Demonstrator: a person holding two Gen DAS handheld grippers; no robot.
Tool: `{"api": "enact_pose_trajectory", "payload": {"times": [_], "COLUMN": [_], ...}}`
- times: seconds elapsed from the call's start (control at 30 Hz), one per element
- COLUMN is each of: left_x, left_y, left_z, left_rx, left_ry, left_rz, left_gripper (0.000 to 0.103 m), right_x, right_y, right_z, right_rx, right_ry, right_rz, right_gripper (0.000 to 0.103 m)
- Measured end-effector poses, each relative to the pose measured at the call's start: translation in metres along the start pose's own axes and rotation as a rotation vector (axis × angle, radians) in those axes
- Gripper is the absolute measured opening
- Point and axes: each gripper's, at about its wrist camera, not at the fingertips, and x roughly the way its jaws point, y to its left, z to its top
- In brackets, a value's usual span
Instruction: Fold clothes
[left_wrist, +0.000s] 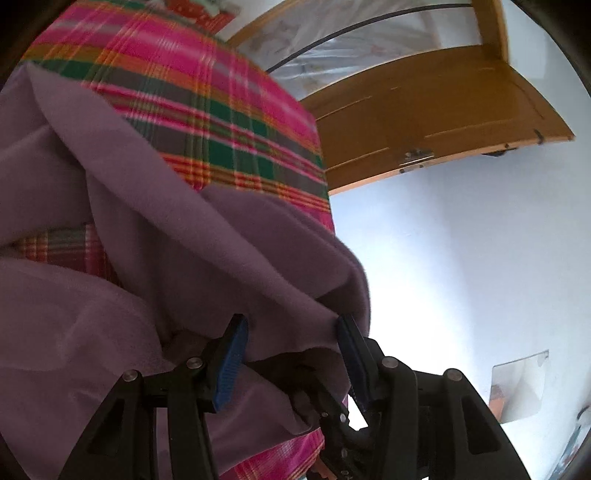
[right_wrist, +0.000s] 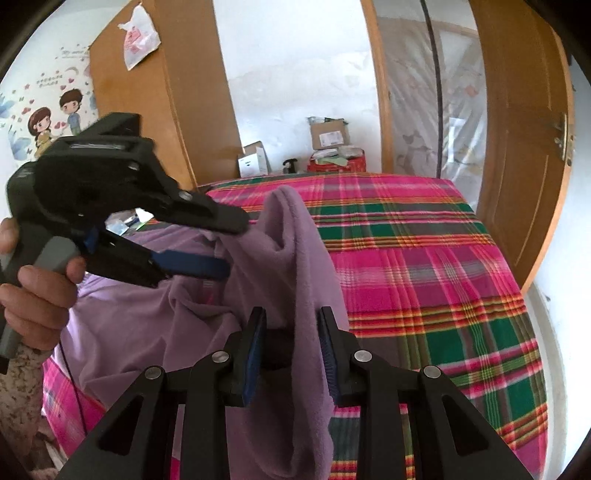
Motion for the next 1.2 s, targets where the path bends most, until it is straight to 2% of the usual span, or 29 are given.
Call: {"api": "enact_pose_trajectory", "payload": {"times": [0.07, 0.13, 0.17, 0.2, 0.27, 0.4, 0.43, 0.47, 0.57, 1.0, 1.2], "left_x": [0.002, 0.005, 0.006, 0.008, 0.007, 0.000, -0.003, -0.006, -0.018, -0.059, -0.057], "left_y": [0.003, 0.003, 0.003, 0.002, 0.005, 0.007, 0.006, 0.006, 0.008, -0.009, -0.007], "left_z": [0.000, 0.001, 0.002, 0.003, 0.003, 0.002, 0.002, 0.002, 0.003, 0.004, 0.013], "left_rx": [-0.021, -0.027, -0.025, -0.023, -0.014, -0.010, -0.008, -0.006, -0.007, 0.008, -0.014], "left_ry": [-0.002, 0.004, 0.006, 0.009, 0.002, -0.034, -0.044, -0.054, -0.101, -0.239, -0.265], "left_rz": [-0.010, -0.002, 0.003, 0.009, 0.015, -0.003, -0.005, -0.008, -0.025, -0.066, -0.067], "left_gripper": [0.049, 0.042, 0.035, 0.023, 0.009, 0.006, 0.006, 0.006, 0.006, 0.005, 0.006], "right_x": [0.001, 0.001, 0.001, 0.001, 0.001, 0.000, 0.000, 0.000, -0.002, -0.050, -0.072], "right_y": [0.000, -0.001, -0.001, -0.001, -0.001, -0.002, -0.003, -0.004, -0.009, -0.051, -0.065], "right_z": [0.001, 0.001, 0.002, 0.002, 0.004, 0.006, 0.007, 0.007, 0.009, 0.003, -0.011], "right_rx": [-0.006, -0.009, -0.009, -0.012, -0.020, -0.018, -0.016, -0.014, 0.005, 0.199, 0.258], "right_ry": [-0.001, -0.002, -0.003, -0.003, -0.006, -0.006, -0.005, -0.005, -0.021, -0.170, -0.203], "right_rz": [0.003, 0.008, 0.011, 0.014, 0.020, 0.023, 0.021, 0.019, 0.013, -0.094, -0.158], "right_gripper": [0.030, 0.030, 0.030, 0.030, 0.030, 0.028, 0.018, 0.012, 0.004, 0.003, 0.003]}}
